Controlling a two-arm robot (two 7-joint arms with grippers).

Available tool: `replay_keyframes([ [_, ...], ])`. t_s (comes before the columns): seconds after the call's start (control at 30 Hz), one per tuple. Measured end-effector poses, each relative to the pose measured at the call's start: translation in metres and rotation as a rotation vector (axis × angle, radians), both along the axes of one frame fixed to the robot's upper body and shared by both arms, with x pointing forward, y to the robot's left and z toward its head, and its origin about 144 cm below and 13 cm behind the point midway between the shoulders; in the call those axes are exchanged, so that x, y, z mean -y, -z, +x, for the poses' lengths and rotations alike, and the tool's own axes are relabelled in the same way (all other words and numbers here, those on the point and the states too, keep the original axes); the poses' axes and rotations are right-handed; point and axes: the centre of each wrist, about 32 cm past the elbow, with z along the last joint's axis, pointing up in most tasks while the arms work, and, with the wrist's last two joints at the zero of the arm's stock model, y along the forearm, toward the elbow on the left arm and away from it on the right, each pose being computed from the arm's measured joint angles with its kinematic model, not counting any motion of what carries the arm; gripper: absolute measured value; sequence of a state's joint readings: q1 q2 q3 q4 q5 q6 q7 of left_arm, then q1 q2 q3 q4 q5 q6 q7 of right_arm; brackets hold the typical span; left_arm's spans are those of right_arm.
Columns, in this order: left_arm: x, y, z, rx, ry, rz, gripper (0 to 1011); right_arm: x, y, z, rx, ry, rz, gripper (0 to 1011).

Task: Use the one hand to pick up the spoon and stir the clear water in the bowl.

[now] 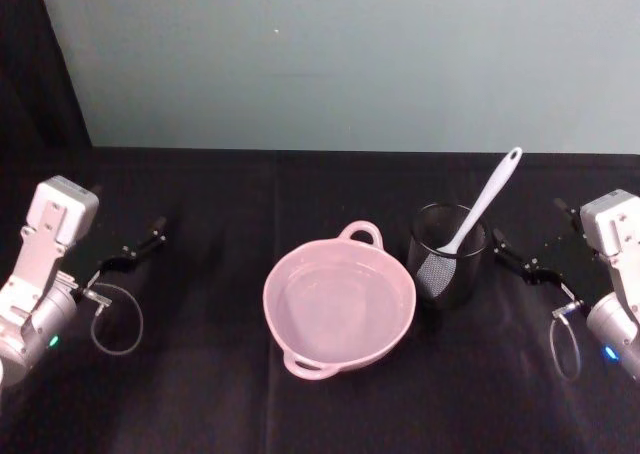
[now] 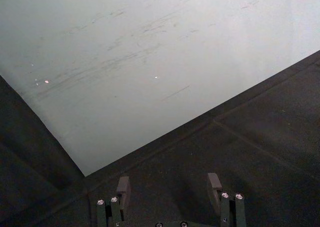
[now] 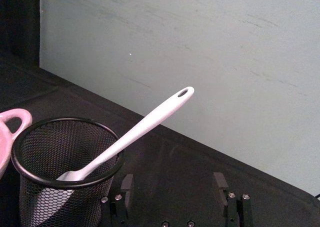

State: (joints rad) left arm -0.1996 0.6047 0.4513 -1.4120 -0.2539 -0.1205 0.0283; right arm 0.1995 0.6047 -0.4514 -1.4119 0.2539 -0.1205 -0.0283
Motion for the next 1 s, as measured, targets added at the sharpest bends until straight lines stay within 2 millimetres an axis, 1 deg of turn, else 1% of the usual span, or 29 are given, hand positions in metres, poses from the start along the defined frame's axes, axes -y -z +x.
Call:
replay_keyframes([
  [1.0,0.0000,0.0000,0.0000,0.000,0.000,0.000,1005,0.0000,0.0000,0.0000,0.000,0.000,0.000,1002],
])
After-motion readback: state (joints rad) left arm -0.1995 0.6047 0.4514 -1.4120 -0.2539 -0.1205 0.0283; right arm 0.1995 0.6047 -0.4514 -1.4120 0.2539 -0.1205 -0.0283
